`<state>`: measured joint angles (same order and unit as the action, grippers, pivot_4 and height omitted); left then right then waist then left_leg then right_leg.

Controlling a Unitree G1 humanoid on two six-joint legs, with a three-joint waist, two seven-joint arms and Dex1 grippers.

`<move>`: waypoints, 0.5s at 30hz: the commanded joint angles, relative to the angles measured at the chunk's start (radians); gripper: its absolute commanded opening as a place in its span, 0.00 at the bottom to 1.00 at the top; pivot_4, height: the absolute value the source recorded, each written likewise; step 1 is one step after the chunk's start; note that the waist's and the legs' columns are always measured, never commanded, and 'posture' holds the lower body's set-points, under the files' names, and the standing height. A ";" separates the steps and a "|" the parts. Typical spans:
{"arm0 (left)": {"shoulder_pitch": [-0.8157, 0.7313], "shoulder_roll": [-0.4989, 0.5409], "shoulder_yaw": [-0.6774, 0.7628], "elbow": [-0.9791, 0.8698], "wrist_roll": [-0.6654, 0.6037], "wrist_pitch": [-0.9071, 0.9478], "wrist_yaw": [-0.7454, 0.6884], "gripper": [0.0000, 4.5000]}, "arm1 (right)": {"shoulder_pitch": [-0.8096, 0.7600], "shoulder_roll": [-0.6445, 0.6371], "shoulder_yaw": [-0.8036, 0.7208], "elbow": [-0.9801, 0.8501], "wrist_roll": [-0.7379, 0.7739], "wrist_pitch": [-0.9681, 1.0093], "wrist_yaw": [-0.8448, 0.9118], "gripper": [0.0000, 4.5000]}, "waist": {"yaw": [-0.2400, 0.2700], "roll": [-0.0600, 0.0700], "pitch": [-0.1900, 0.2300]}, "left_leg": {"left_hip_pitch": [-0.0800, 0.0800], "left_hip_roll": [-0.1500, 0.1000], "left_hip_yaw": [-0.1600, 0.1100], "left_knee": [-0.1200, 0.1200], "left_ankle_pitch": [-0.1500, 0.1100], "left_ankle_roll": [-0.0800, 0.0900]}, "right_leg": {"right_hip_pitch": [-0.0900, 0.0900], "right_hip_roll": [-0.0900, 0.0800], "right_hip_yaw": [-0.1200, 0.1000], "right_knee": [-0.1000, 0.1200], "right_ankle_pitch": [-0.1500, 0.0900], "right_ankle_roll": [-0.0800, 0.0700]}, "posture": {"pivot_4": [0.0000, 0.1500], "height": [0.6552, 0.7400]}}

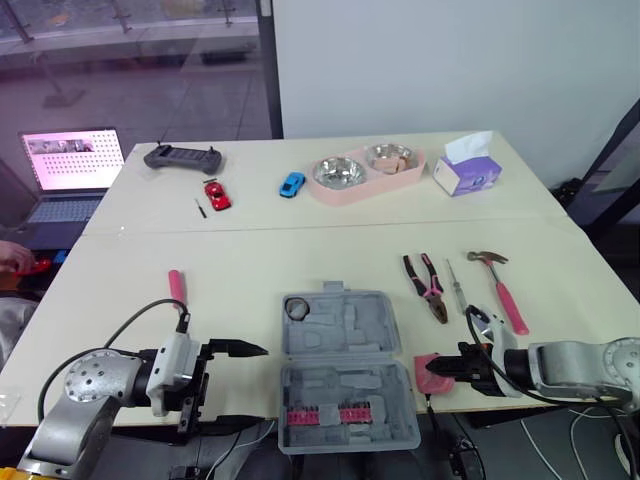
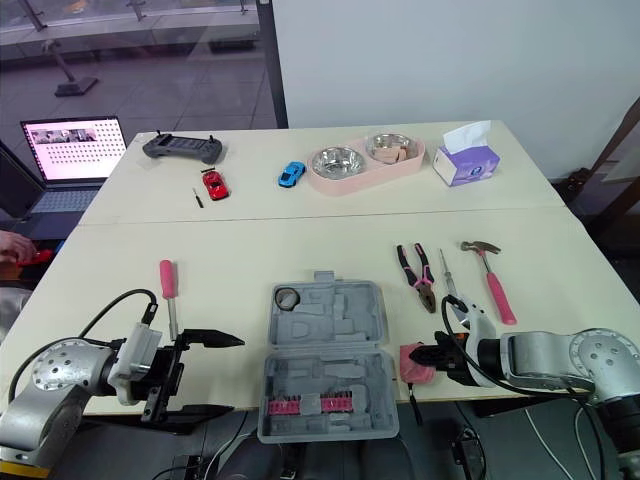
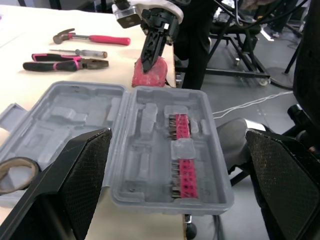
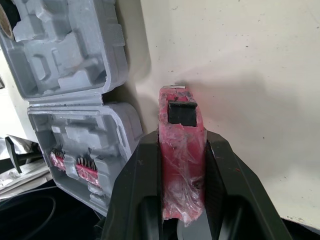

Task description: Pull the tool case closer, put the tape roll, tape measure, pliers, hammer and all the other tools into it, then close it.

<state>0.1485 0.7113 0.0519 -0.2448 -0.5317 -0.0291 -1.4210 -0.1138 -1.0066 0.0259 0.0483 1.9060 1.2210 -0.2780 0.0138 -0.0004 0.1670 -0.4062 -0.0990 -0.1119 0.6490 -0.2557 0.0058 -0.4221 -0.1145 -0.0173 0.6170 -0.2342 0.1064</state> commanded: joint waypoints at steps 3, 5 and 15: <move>0.009 0.020 0.005 -0.021 -0.012 -0.006 -0.014 1.00 | -0.008 0.012 -0.039 -0.009 -0.026 -0.005 0.010 0.89 | -0.001 0.000 0.000 | 0.000 0.001 0.000 0.000 0.000 0.000 | 0.000 0.001 0.000 0.000 0.000 0.000 | 1.00 1.00; 0.012 0.028 0.002 -0.017 -0.019 0.002 -0.027 1.00 | -0.021 0.013 -0.067 -0.025 -0.026 -0.027 0.011 0.99 | -0.001 0.000 0.000 | 0.000 0.001 0.000 0.000 0.000 0.000 | 0.000 0.001 0.000 0.000 0.000 0.000 | 1.00 1.00; 0.000 0.031 -0.001 -0.017 -0.020 0.023 -0.032 1.00 | 0.019 -0.100 -0.190 -0.240 -0.178 0.008 0.175 0.99 | 0.001 0.000 0.000 | 0.000 0.001 0.001 0.000 0.000 0.000 | 0.000 0.001 0.000 0.000 0.000 0.000 | 1.00 1.00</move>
<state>0.1519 0.7366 0.0516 -0.2448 -0.5349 -0.0067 -1.4531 -0.0993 -1.0822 -0.1173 -0.1251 1.7672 1.2140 -0.1809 0.0143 -0.0002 0.1671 -0.4061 -0.0977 -0.1113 0.6488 -0.2557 0.0058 -0.4223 -0.1130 -0.0171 0.6167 -0.2340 0.1061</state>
